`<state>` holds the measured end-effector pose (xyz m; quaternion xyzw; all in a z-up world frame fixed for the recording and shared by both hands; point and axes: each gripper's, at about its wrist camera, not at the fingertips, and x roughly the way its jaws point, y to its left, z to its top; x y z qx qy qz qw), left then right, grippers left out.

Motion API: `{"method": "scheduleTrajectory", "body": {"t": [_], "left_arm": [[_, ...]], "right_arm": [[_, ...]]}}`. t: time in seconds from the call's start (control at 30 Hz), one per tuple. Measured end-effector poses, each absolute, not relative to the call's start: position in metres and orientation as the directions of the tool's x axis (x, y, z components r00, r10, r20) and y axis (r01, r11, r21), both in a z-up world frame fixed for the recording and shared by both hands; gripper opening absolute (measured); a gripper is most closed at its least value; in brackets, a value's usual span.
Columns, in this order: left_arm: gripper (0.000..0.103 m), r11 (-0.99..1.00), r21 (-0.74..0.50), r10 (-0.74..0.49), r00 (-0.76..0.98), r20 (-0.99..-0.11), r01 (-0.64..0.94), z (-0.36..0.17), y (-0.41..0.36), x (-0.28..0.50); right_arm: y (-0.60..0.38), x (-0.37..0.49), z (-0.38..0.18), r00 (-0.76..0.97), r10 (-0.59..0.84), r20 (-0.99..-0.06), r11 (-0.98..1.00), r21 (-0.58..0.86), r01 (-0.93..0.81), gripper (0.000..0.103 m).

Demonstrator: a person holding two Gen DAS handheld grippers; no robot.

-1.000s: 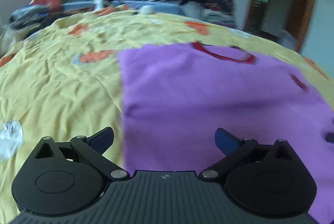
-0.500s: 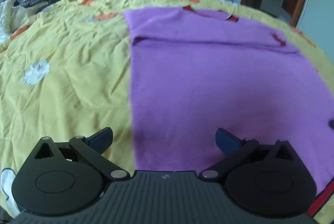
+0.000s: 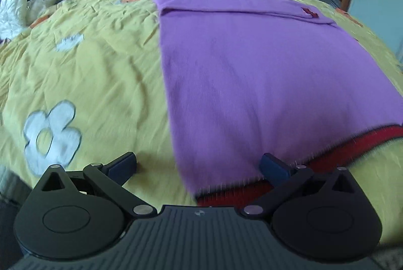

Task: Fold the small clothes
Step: 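Move both tools to the red hem band and close on it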

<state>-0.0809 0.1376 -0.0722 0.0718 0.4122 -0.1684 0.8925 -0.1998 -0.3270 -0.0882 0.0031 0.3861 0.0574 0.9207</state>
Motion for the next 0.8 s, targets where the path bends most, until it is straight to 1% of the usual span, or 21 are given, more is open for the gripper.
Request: {"method": "scheduleTrajectory", "body": {"t": [0.07,0.1,0.13,0.2,0.27,0.33,0.43,0.5,0.57,0.67,0.8], "left_arm": [[0.103,0.925,-0.020,-0.259,0.590,-0.765,0.380,-0.071,0.148,-0.089],[0.103,0.918,-0.036,-0.281,0.582,-0.763,0.396,-0.070,0.154,-0.092],[0.103,0.911,-0.052,-0.301,0.573,-0.762,0.409,-0.070,0.159,-0.092],[0.103,0.903,-0.086,-0.327,0.542,-0.774,0.422,-0.072,0.169,-0.091],[0.103,0.892,-0.133,-0.365,0.518,-0.774,0.431,-0.075,0.176,-0.088],[0.103,0.891,-0.168,-0.384,0.502,-0.775,0.422,-0.078,0.182,-0.084],[0.103,0.884,-0.223,-0.420,0.490,-0.763,0.410,-0.076,0.189,-0.081],[0.103,0.876,-0.211,-0.435,0.523,-0.733,0.433,-0.067,0.188,-0.086],[0.103,0.863,-0.165,-0.442,0.555,-0.705,0.478,-0.058,0.183,-0.092],[0.103,0.855,-0.139,-0.431,0.534,-0.727,0.499,-0.062,0.174,-0.087],[0.103,0.840,-0.209,-0.478,0.499,-0.723,0.501,-0.068,0.174,-0.080]], "right_arm": [[-0.332,-0.207,-0.084,0.666,0.123,-0.736,0.991,0.053,-0.124,0.103],[-0.335,-0.211,-0.082,0.662,0.106,-0.742,0.993,0.043,-0.111,0.103],[-0.337,-0.215,-0.079,0.670,0.085,-0.737,0.995,0.032,-0.092,0.103],[-0.346,-0.221,-0.071,0.706,0.087,-0.703,0.996,0.047,-0.076,0.103],[-0.358,-0.217,-0.067,0.710,0.148,-0.689,0.987,0.147,-0.064,0.103],[-0.370,-0.209,-0.071,0.686,0.288,-0.668,0.946,0.311,-0.095,0.103],[-0.383,-0.204,-0.084,0.682,0.390,-0.619,0.887,0.452,-0.097,0.103],[-0.391,-0.206,-0.086,0.689,0.414,-0.596,0.865,0.493,-0.093,0.103],[-0.394,-0.209,-0.087,0.687,0.430,-0.586,0.851,0.516,-0.093,0.103],[-0.394,-0.214,-0.088,0.698,0.435,-0.569,0.850,0.515,-0.110,0.103],[-0.397,-0.220,-0.090,0.719,0.448,-0.532,0.827,0.551,-0.107,0.101]]}}
